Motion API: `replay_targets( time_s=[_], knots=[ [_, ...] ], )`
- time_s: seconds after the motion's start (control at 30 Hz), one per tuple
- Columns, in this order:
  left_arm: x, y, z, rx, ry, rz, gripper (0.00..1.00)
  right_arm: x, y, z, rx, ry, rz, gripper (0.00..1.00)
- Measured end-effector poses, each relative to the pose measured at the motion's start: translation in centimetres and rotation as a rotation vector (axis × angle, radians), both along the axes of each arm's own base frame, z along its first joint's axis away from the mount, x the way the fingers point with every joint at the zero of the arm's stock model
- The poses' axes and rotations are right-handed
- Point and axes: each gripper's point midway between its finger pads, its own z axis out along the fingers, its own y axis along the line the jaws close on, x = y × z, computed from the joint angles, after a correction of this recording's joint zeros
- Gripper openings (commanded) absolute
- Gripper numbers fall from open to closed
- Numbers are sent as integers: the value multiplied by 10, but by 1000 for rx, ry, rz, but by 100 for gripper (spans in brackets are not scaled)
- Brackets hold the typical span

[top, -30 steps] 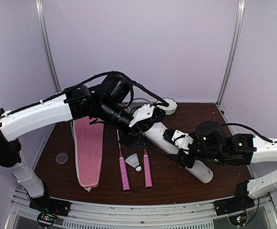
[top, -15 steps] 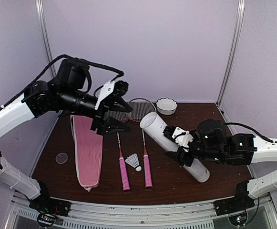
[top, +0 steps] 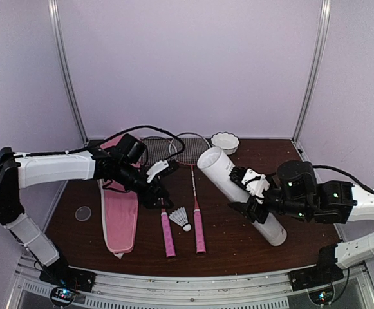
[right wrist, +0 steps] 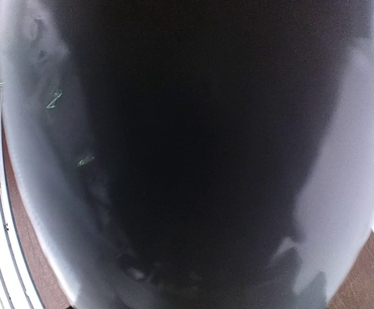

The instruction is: Pack up the badminton gear

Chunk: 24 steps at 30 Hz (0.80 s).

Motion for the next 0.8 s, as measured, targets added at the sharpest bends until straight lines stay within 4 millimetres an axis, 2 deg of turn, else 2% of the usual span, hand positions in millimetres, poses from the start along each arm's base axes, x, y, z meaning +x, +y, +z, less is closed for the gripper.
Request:
replay_targets(
  time_s=[0.1,0.33,0.43,0.53,0.7,0.77,0.8],
  knots=[
    [3,-9,-30,19,82,1,61,-1,-3,-2,-4,9,-5,31],
    [12,-24,-80,65,194,-9,58,-3,-7,-2,-1,16,-9,32],
    [16,-27,-97,89,221,-7,53,-4,-8,-4,-7,21,-10,32],
    [14,-26,-107,103,243,-7,43,-4,-9,-5,-10,25,-12,32],
    [11,-29,-105,82,255,-23,10,-4,-9,-6,-11,25,-12,31],
    [9,-29,-103,74,267,-25,1,-4,-9,-6,-12,26,-12,30],
    [8,-29,-101,69,264,-29,0,-4,-9,-8,-15,27,-12,30]
  ],
)
